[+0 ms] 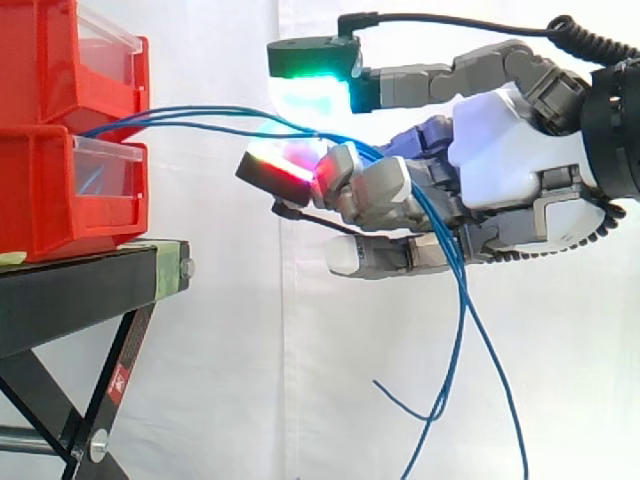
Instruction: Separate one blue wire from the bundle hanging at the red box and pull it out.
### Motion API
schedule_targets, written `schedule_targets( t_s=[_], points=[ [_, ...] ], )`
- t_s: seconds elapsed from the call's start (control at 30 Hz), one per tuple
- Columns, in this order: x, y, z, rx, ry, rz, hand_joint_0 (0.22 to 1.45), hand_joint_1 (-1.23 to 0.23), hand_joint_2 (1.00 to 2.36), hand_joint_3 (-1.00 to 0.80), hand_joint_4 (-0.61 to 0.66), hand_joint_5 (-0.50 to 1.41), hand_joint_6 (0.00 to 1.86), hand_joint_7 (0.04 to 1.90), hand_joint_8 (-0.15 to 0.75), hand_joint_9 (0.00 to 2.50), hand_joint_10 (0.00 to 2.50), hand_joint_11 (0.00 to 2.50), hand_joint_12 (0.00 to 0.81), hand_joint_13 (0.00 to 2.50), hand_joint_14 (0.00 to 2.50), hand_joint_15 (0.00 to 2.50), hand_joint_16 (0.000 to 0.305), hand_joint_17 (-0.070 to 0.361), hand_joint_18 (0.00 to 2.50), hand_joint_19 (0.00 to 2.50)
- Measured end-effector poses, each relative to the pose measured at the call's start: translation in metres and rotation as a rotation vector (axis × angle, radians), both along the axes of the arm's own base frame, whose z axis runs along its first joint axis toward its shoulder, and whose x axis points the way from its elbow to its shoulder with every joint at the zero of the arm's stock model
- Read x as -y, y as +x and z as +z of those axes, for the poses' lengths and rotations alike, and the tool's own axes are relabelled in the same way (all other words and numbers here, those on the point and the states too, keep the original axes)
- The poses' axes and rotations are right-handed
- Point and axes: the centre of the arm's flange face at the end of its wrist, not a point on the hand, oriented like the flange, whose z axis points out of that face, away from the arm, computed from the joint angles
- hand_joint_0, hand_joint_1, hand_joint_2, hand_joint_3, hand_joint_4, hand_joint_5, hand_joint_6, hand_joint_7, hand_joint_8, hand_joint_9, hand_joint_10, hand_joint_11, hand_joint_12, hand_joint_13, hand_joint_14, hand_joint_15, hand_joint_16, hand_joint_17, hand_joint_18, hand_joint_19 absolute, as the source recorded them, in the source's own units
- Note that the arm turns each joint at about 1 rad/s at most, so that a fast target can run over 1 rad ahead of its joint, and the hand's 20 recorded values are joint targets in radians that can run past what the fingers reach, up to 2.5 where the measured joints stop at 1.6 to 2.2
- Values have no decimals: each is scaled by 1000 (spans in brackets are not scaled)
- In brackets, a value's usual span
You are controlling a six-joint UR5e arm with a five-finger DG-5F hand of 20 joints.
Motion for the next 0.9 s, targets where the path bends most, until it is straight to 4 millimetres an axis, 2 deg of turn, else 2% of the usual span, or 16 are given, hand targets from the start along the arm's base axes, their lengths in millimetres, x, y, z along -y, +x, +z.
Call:
schedule_targets(
  t_s=[0.17,0.3,0.47,0.7,0.83,0.9],
  points=[
    [0,0,0,0,0,0,712,-808,1028,-156,205,-240,881,975,302,974,53,1655,301,1347,14,1511,43,96,765,661],
    [0,0,0,0,1,0,645,-739,1026,-67,192,-236,883,988,289,1005,53,1659,292,1373,12,1523,42,94,787,681],
    [-1,0,0,2,1,1,614,-660,1016,6,213,-227,888,966,327,1029,216,1540,341,1421,6,1510,49,109,852,639],
    [-1,0,0,2,0,2,603,-588,1009,-4,235,-217,886,959,350,1055,254,1506,373,1442,6,1498,52,118,877,620],
    [-1,0,0,2,-1,2,600,-578,1010,-20,241,-216,884,965,352,1066,210,1528,359,1436,5,1494,53,119,867,624],
    [-1,0,0,2,-1,2,591,-653,1014,-30,241,-218,880,1000,344,1066,167,1564,348,1423,7,1502,51,115,849,635]
  ],
)
